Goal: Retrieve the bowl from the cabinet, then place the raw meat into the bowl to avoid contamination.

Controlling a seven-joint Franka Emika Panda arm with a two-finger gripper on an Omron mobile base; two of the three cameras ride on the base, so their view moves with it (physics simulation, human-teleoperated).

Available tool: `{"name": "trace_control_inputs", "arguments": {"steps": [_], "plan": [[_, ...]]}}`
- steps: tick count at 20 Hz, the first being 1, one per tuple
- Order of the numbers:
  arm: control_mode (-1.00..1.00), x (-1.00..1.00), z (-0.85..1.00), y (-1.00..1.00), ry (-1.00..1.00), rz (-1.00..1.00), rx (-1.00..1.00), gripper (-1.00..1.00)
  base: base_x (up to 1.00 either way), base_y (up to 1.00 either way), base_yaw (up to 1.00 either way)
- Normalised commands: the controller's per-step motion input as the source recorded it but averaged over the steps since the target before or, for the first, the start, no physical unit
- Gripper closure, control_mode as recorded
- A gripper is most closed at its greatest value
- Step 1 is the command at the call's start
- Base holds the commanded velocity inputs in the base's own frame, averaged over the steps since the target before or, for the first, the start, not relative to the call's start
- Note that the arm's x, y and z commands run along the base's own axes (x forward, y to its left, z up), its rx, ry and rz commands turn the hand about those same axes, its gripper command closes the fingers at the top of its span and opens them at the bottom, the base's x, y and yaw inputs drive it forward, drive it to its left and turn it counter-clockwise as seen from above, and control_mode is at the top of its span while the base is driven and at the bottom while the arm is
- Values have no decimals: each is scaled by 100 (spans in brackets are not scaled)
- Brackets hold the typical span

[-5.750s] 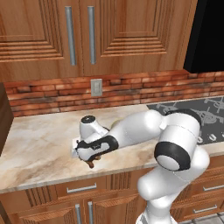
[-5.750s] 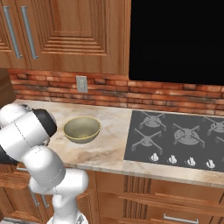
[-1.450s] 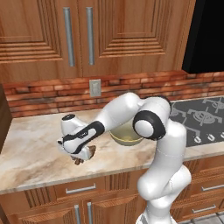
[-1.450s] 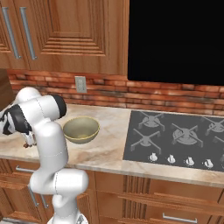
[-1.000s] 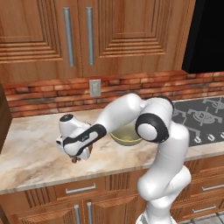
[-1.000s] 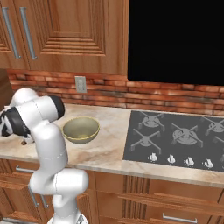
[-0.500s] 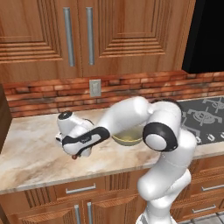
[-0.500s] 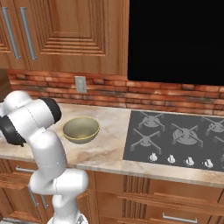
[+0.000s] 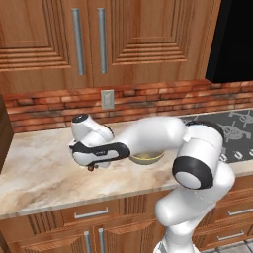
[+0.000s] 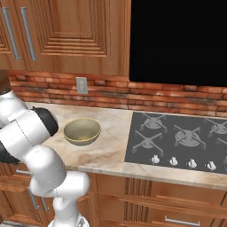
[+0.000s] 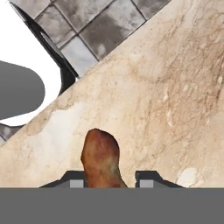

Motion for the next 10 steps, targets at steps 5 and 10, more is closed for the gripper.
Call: {"name": "trace_control_inputs", "arguments": {"steps": [5,10], "plan": [[-100,-13,35,-40,-7,0,0,100,0,0,0],[-100,-9,25,-46,-15,0,0,100,0,0,0]]}}
